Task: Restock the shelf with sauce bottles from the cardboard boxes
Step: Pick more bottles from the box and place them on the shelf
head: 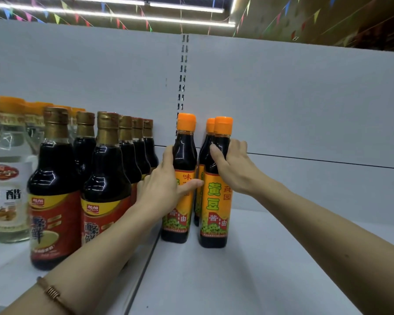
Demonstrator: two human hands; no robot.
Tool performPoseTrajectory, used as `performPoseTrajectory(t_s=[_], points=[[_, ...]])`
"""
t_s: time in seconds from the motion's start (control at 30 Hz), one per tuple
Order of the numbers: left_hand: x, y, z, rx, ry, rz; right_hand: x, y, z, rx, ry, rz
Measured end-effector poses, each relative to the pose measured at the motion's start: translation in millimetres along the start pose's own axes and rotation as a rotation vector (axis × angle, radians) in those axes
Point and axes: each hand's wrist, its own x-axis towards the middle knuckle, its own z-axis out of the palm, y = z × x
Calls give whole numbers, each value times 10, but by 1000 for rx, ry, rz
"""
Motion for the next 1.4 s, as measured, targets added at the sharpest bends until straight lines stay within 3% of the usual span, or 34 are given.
performPoseTrajectory(t_s=[0.3,0.73,0.9,1.03,1.23,1.4], points=[[13,-28,37,-250,-47,-27,95,35,80,-33,31,3],[-29,21,26,-301,-121,-32,13,-11,20,-44,-7,-22],[-315,99,23,-248,-60,-42,-368,-22,-36,123,-56,86],[-653,281,16,-179,46,-57,-701,-29,-329,165,-78,-14],[-1278,612,-106,-144,188,-77,-1170,-55,-691,321,-242,-221],[-1981,620,-372,-102,290,-153,-1621,-280,-544,416,-423,-404]])
